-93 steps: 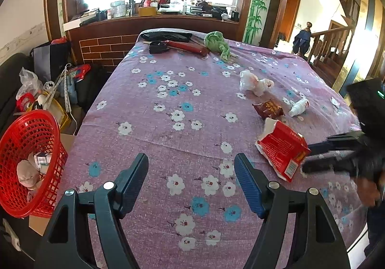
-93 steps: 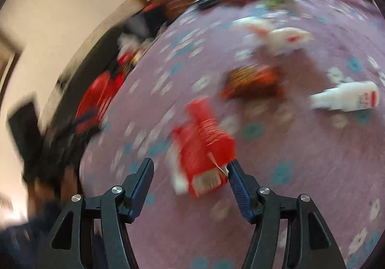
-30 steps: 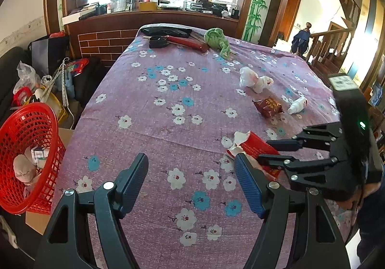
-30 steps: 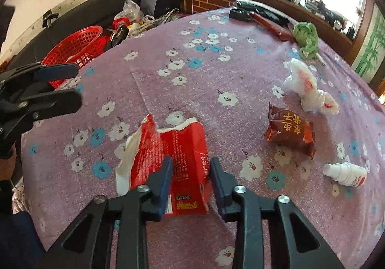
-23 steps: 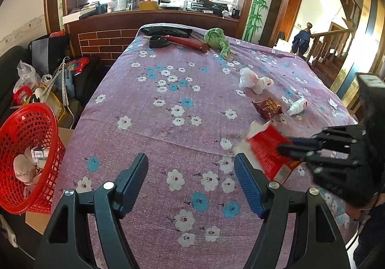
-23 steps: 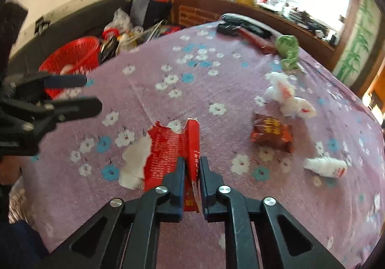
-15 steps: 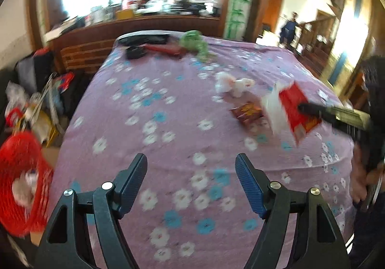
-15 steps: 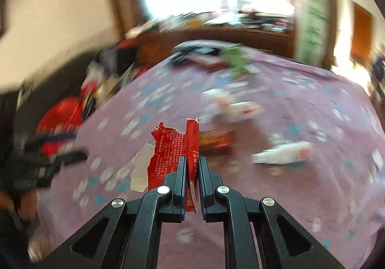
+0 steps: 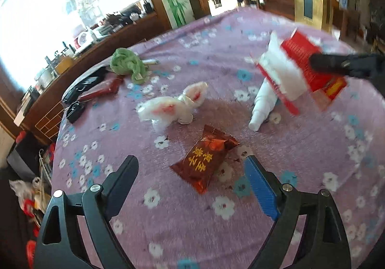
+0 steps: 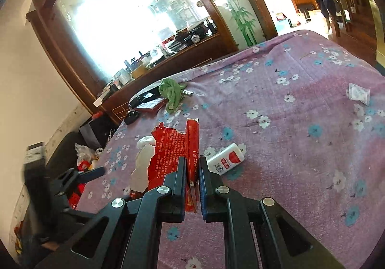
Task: Collect trash
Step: 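Grasp the brown candy packet with the left gripper while the right gripper holds the carton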
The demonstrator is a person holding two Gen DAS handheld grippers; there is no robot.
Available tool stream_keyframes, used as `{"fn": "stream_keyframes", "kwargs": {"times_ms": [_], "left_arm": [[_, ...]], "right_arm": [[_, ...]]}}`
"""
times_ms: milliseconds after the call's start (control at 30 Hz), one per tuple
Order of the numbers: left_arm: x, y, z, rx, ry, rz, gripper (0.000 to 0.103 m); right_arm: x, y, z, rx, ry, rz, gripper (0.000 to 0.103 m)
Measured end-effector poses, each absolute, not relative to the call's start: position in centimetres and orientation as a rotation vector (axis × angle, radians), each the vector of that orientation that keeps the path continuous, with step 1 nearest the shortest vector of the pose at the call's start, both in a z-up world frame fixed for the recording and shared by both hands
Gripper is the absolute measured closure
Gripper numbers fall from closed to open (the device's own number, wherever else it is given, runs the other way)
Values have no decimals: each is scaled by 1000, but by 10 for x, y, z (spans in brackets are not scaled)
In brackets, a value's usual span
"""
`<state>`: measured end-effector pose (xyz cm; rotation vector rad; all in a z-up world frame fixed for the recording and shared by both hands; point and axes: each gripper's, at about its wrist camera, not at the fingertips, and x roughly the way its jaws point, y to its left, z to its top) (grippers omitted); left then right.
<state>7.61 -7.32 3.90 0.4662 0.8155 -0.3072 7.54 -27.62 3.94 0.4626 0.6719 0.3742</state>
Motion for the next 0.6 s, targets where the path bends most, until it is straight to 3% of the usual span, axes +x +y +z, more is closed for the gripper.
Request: {"fn": "stream_keyframes", "kwargs": {"times_ms": [200,300,333,400,600], "left_arm": [[102,-79,15,463,867,-303,18],[106,-76,7,411,889,-313,37],[106,-74,6,382,891,-318,52],[105,-70,6,327,903,-313,69],[79,-51,14,213,855,-271,69]], "right_arm": [[72,-277,41,466,665,386,93],[73,-276,39,465,668,385,93],[73,-276,39,463,670,385,93],[74,-275,38,459,672,382,93],[74,-264,35,415,684,384,93]]}}
